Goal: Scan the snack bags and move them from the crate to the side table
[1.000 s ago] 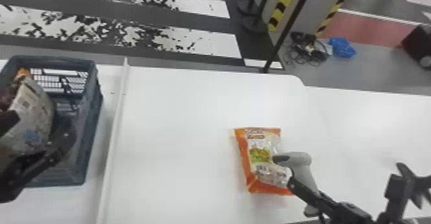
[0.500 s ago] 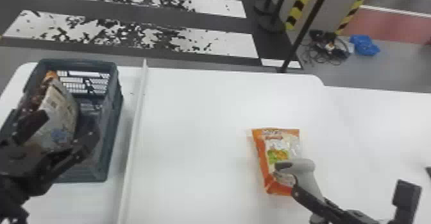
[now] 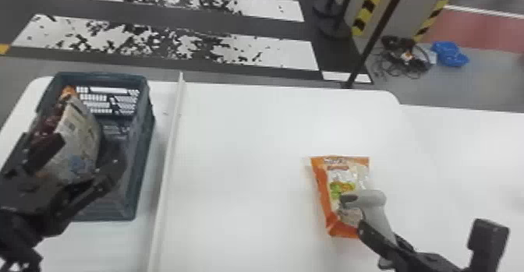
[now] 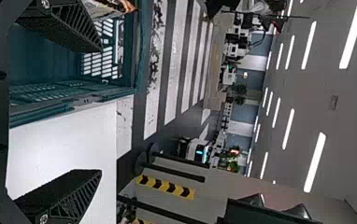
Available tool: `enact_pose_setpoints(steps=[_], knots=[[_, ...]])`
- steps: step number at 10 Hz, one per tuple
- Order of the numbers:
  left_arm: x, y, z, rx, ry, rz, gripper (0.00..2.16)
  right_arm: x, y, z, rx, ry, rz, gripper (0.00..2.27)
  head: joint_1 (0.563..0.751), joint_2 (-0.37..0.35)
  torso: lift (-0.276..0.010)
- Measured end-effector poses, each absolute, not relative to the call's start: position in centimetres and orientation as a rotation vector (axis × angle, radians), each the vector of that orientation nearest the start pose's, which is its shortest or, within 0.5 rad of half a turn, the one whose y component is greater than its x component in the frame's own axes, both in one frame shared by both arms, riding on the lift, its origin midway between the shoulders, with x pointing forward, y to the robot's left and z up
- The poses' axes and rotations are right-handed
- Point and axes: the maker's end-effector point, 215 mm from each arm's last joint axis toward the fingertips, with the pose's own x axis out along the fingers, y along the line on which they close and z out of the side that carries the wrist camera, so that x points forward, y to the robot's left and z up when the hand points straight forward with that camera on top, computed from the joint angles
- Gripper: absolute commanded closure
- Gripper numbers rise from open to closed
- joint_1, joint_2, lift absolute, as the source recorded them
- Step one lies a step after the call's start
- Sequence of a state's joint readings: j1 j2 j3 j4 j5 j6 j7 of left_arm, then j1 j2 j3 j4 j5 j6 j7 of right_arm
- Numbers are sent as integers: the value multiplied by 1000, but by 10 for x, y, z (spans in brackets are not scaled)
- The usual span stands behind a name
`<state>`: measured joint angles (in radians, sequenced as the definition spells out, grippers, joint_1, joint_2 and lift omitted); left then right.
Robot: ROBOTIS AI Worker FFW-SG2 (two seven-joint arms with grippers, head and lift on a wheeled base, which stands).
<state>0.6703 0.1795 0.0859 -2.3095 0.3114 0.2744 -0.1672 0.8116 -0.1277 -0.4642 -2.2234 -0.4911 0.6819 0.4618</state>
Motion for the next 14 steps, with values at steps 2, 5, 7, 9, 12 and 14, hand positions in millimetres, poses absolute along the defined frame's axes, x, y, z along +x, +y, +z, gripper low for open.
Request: enact_pose_setpoints(steps=[2, 5, 7, 9, 12, 14], knots=[[395, 216, -333, -129, 188, -246, 70, 274, -318, -479, 282, 683, 190, 2240, 695, -178, -87], [396, 217, -332, -131, 178, -248, 70, 273, -314, -494, 228, 681, 184, 2240, 695, -171, -87], [396, 215, -331, -132, 177, -252, 70, 272, -308, -501, 208, 686, 196, 2240, 695, -162, -87], [396, 214, -328, -132, 172, -255, 70, 283, -320, -482, 210, 631, 180, 2240, 695, -180, -87], [394, 211, -324, -133, 167, -265, 70, 318, -378, -433, 213, 527, 98, 2240, 695, -260, -87], [393, 209, -322, -134, 167, -268, 70, 349, -426, -442, 202, 519, 50, 2240, 695, -325, -87]])
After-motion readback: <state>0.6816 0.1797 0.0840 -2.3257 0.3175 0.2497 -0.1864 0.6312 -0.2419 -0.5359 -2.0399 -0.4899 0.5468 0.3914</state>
